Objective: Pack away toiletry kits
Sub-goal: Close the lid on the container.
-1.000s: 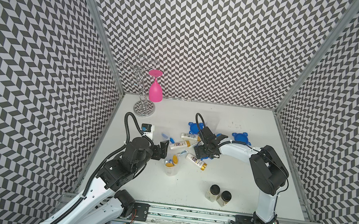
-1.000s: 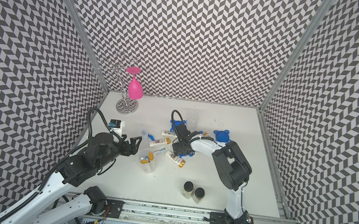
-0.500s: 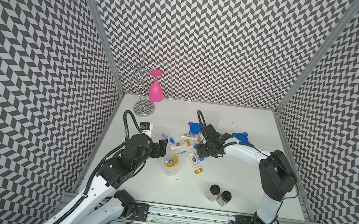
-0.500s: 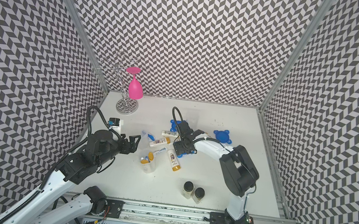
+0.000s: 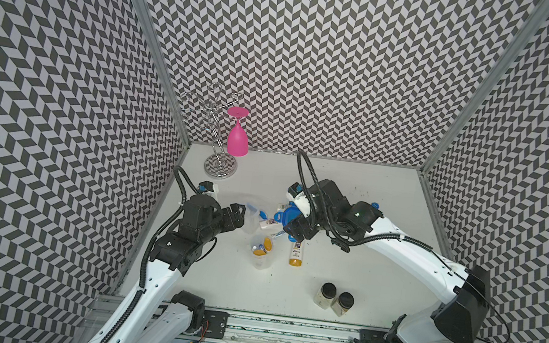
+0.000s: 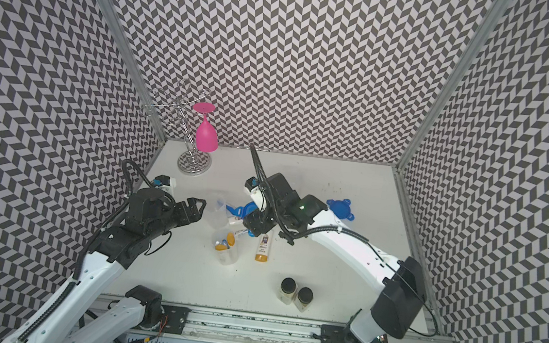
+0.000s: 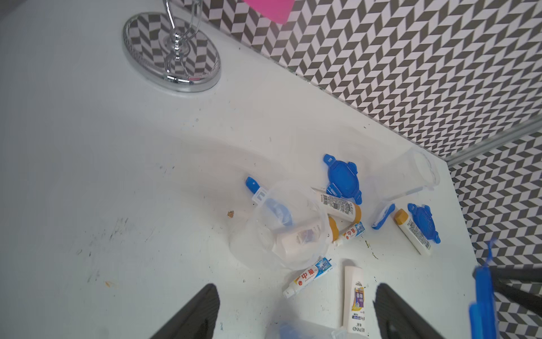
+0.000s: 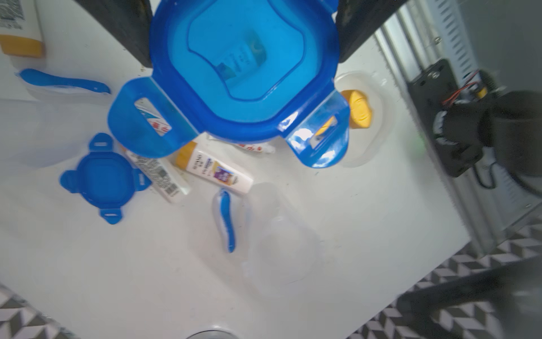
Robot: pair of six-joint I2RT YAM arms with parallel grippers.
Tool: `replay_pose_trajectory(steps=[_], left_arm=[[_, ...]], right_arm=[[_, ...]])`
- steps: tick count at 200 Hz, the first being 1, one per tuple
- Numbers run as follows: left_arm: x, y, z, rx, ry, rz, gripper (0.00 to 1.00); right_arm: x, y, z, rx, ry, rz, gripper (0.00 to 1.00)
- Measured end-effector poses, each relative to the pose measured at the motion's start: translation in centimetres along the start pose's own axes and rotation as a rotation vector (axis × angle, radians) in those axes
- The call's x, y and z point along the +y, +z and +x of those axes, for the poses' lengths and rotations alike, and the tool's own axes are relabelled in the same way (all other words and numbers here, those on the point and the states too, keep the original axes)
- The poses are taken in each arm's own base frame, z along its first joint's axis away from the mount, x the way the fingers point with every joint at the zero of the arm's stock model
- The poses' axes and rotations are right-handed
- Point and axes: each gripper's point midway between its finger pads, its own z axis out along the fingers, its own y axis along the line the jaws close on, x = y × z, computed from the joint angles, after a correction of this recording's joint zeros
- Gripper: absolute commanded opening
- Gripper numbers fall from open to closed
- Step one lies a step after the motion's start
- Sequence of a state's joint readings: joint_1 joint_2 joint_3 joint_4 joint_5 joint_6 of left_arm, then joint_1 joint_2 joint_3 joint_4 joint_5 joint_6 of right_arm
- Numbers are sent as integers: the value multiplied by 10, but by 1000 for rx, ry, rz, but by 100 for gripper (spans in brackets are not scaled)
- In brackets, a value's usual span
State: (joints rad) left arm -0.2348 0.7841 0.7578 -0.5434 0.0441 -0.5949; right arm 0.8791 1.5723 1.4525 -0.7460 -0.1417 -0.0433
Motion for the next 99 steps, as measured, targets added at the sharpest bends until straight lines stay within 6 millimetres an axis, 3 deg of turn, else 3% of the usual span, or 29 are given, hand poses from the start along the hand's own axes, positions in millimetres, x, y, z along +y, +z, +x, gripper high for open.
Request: replay_pose_trajectory(steps=[38,73,99], left_arm=[[12,-10,-10,-37,-80,-31,87],[24,-21,-8,-43,-117,-67,88],[25,-27,-7,-36,-138,-75,88]], right_arm=[[38,8,-10,53,-56,-75,53],[56,31,-15,120,-93,-104,52],[63,51,-3,182,-130,-115,52]])
